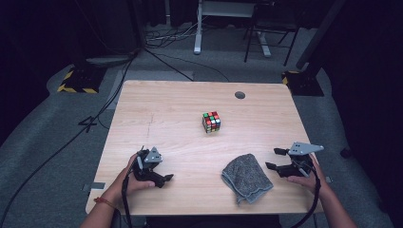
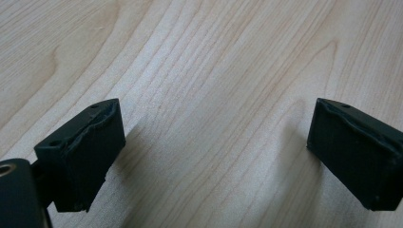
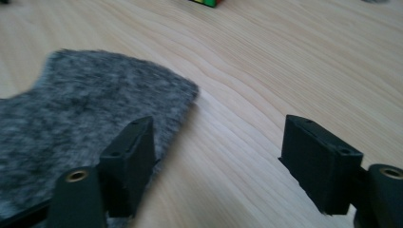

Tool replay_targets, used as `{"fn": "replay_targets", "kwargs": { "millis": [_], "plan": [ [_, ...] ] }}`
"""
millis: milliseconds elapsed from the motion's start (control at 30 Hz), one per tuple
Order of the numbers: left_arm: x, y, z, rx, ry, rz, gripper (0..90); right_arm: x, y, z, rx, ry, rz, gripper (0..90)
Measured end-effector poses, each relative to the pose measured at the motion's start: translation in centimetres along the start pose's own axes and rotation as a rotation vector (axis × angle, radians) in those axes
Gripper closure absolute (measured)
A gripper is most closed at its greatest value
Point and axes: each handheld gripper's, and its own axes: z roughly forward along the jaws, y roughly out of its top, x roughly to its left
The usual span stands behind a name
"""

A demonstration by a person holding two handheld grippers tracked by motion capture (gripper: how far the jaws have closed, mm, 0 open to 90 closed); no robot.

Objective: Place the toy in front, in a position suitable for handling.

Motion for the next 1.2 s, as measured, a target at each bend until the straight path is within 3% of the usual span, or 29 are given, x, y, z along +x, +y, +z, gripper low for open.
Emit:
{"fn": "replay_targets", "kwargs": {
  "millis": [33, 133, 167, 200, 233, 300, 333, 400, 533, 700, 833, 967, 1200],
  "plan": [
    [0.0, 0.0, 0.0, 0.0, 0.0, -0.001, 5.7, 0.8, 0.7, -0.1, -0.001, 0.017, -0.035, 29.6],
    [0.0, 0.0, 0.0, -0.001, 0.003, -0.003, 5.8, 1.9, 1.4, -0.1, 0.0, 0.043, -0.077, 31.1],
    [-0.1, 0.0, 0.0, -0.002, 0.004, -0.003, 5.8, 2.9, 2.0, 0.0, 0.008, 0.058, -0.117, 31.5],
    [-0.1, 0.0, 0.0, -0.002, 0.004, -0.004, 5.8, 2.9, 2.0, 0.0, 0.008, 0.058, -0.117, 31.5],
    [-0.1, 0.0, 0.0, -0.003, 0.005, -0.005, 5.8, 4.1, 2.5, 0.4, 0.021, 0.083, -0.157, 31.8],
    [-0.1, 0.0, 0.0, -0.003, 0.006, -0.005, 5.8, 4.5, 2.6, 0.5, 0.027, 0.098, -0.165, 31.9],
    [-0.1, 0.0, 0.0, -0.003, 0.005, -0.004, 5.8, 5.5, 2.7, 1.1, 0.053, 0.118, -0.183, 31.6],
    [-0.1, 0.0, 0.0, -0.001, 0.006, -0.004, 5.8, 6.2, 2.7, 1.6, 0.073, 0.139, -0.193, 31.4],
    [-0.1, 0.0, 0.0, 0.0, 0.009, -0.006, 5.8, 7.3, 2.7, 2.7, 0.117, 0.149, -0.22, 30.9],
    [-0.1, 0.0, -0.1, 0.001, 0.011, -0.007, 5.8, 7.6, 2.4, 3.8, 0.155, 0.146, -0.222, 29.4],
    [-0.2, 0.0, 0.0, -0.001, 0.012, -0.01, 5.8, 7.6, 1.7, 5.1, 0.199, 0.118, -0.23, 25.4],
    [-0.2, 0.0, -0.1, 0.0, 0.013, -0.012, 5.8, 7.1, 1.1, 5.5, 0.182, 0.128, -0.188, 23.3],
    [-0.2, 0.0, 0.0, -0.001, 0.019, -0.017, 5.8, 6.6, 0.7, 5.4, 0.169, 0.136, -0.168, 26.4]
  ]
}}
